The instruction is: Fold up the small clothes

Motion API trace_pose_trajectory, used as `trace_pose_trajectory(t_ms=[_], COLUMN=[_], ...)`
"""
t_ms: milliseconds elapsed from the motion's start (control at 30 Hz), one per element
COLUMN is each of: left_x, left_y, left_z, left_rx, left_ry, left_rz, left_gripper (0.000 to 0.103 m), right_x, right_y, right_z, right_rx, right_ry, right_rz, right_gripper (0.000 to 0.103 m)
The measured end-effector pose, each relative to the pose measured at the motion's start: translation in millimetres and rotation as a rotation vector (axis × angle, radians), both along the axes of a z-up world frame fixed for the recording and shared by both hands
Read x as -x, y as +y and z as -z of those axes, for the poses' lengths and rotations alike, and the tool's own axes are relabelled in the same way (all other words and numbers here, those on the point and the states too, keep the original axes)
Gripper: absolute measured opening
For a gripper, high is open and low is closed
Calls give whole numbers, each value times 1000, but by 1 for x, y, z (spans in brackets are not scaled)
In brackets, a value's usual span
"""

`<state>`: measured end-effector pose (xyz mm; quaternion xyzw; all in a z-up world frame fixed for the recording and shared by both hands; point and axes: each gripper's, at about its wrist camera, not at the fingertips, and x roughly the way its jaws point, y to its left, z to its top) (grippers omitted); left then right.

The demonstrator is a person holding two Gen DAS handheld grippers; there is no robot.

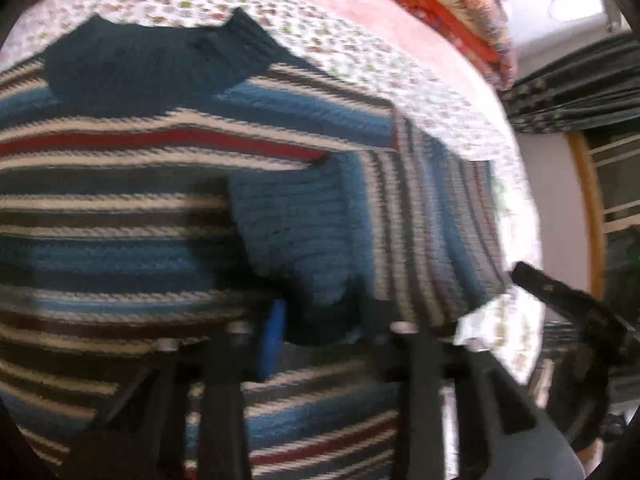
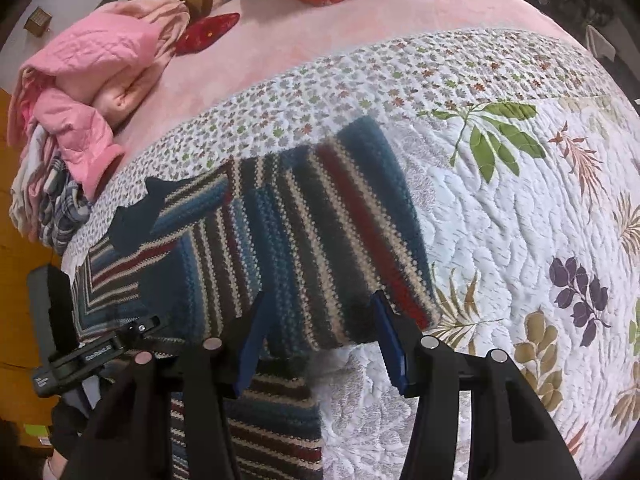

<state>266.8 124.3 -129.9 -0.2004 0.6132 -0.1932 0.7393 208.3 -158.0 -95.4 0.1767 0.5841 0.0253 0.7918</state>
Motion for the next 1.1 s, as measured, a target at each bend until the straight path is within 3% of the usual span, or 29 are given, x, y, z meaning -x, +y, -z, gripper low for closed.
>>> trace_pose_trajectory(t_ms=[300,567,833,900,1100], left_x=[5,3,1,0,-3], left_y=[21,91,138,143,153], left_z=[-49,-90,-87,-83,-55], left_rx=[87,123,99,89,-21], left_ry=[-143,-213,-202,-196,-153], left_rz=[-44,-119,-160,-158,-134], left_gripper=[15,15,15,15,20], right_x=[0,-2,-8,-10,-9], right_y=[-16,-8,24,32,46], right_z=[-3,12,30,37,54], right_rx=[-5,-56,-82,-64,24], right_ry=[-10,29,58,79,126], right_rz=[46,42,-28,-41,-67], right_gripper=[53,55,55,50,47])
